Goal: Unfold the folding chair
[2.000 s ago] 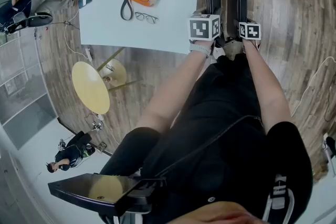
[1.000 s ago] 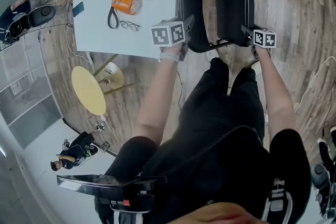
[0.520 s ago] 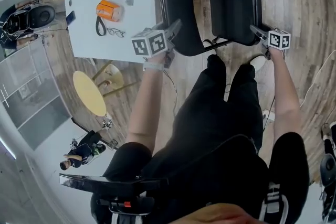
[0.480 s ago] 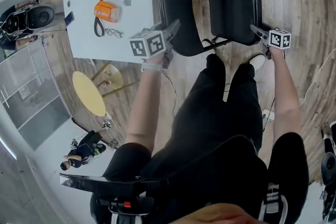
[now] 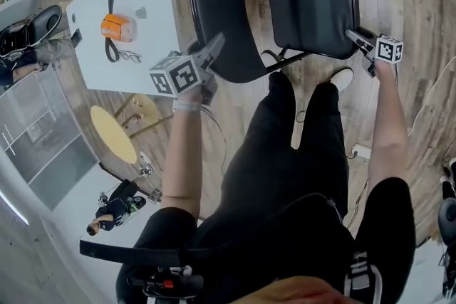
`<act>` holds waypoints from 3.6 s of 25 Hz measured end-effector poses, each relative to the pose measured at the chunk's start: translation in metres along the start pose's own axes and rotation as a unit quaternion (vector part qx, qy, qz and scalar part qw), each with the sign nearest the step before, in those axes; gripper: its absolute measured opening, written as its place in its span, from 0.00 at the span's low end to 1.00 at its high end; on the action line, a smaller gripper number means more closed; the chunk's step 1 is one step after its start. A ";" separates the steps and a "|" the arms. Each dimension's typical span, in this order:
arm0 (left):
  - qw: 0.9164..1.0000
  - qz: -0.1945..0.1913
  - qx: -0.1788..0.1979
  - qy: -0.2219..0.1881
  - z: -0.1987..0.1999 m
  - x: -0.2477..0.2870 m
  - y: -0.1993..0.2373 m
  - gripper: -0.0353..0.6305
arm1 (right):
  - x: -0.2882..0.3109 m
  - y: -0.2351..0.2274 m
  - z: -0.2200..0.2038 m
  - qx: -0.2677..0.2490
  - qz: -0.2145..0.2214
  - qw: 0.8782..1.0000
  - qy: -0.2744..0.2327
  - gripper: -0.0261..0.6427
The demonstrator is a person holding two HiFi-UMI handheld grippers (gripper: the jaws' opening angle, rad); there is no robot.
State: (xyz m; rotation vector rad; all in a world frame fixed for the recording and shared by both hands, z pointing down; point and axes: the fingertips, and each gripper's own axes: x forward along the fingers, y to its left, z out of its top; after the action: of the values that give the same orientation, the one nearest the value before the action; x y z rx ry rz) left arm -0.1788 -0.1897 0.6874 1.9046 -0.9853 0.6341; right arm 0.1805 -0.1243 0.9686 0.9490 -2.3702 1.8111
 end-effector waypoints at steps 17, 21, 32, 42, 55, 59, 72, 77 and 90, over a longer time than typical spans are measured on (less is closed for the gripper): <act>0.999 -0.019 -0.004 0.027 -0.026 0.049 -0.001 0.20 | -0.043 -0.123 -0.017 0.093 0.011 0.995 -0.033 0.39; 0.999 -0.027 -0.003 0.042 -0.033 0.062 -0.005 0.20 | -0.045 -0.139 -0.017 0.129 0.042 0.989 -0.051 0.39; 0.998 -0.024 0.001 0.062 -0.046 0.097 -0.031 0.20 | -0.073 -0.216 -0.032 0.147 -0.032 0.988 -0.044 0.39; 0.998 -0.003 0.023 0.055 -0.045 0.104 -0.035 0.24 | -0.079 -0.227 -0.032 0.148 -0.056 0.986 -0.052 0.42; 0.987 0.082 0.124 -0.054 0.020 0.040 -0.078 0.38 | -0.129 -0.111 0.068 -0.042 -0.152 0.983 -0.096 0.47; 0.985 0.010 0.124 -0.116 0.039 0.022 -0.147 0.38 | -0.133 0.043 0.116 -0.114 -0.074 0.981 -0.139 0.47; 0.935 -0.125 0.245 -0.222 0.045 -0.078 -0.333 0.38 | -0.181 0.413 0.122 -0.387 0.035 0.912 -0.129 0.44; 0.920 -0.151 0.263 -0.247 0.026 -0.109 -0.358 0.11 | -0.199 0.483 0.103 -0.433 0.041 0.888 -0.148 0.18; 0.895 -0.197 0.293 -0.272 0.026 -0.161 -0.367 0.06 | -0.190 0.577 0.075 -0.490 0.026 0.851 -0.184 0.05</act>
State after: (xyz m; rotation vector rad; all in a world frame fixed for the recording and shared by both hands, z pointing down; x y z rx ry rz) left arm 0.0376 -0.0389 0.3848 2.8261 -0.7283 0.1474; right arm 0.0926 -0.0190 0.3715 1.0760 -2.9475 0.2066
